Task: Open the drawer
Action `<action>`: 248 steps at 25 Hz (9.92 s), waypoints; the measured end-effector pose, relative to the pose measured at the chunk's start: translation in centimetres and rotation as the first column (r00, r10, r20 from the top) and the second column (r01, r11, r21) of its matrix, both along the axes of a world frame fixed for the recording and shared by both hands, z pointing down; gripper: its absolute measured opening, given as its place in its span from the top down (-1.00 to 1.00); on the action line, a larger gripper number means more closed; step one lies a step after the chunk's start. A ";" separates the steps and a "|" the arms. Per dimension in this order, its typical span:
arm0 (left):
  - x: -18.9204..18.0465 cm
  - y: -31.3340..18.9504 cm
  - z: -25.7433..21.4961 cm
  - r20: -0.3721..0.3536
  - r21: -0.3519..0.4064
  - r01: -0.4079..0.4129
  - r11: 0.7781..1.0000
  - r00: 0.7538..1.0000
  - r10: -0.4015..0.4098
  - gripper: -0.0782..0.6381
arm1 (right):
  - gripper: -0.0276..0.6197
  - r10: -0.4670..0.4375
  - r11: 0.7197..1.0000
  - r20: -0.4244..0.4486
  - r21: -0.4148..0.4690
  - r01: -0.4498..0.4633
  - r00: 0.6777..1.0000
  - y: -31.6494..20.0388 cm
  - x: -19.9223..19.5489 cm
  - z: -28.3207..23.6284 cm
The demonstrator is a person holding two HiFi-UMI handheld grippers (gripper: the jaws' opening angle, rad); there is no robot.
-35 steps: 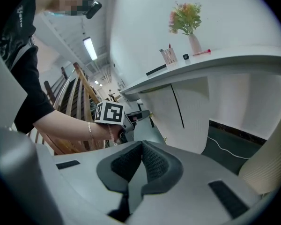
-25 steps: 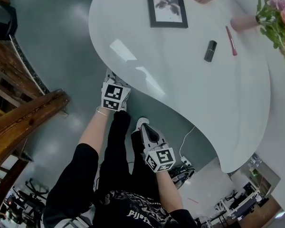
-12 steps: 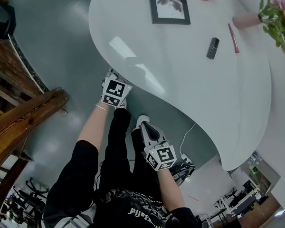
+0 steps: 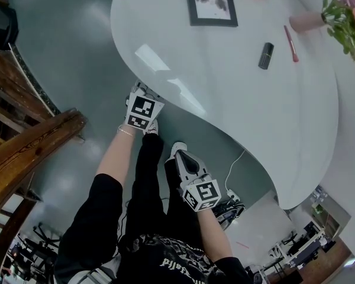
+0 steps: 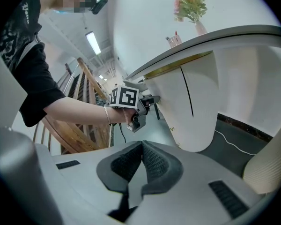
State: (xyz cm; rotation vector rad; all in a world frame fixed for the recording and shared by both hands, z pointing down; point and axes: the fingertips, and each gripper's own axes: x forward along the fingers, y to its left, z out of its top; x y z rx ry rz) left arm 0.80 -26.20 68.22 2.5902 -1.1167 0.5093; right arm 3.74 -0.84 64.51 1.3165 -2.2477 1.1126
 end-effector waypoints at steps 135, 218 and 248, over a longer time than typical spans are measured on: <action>-9.4 12.1 2.7 0.233 -0.268 0.118 0.956 0.971 -0.054 0.47 | 0.83 -0.078 0.993 -0.013 0.085 0.079 0.997 -0.7 -2.9 -6.4; -15.2 18.7 2.6 0.311 -0.375 0.248 0.893 0.941 -0.131 0.47 | 0.83 -0.138 0.989 -0.042 0.037 0.140 0.989 1.2 -4.0 -8.3; -16.6 20.4 3.4 0.254 -0.466 0.315 0.827 0.943 -0.216 0.44 | 0.83 -0.149 0.988 -0.052 0.024 0.150 0.988 1.9 -5.3 -8.4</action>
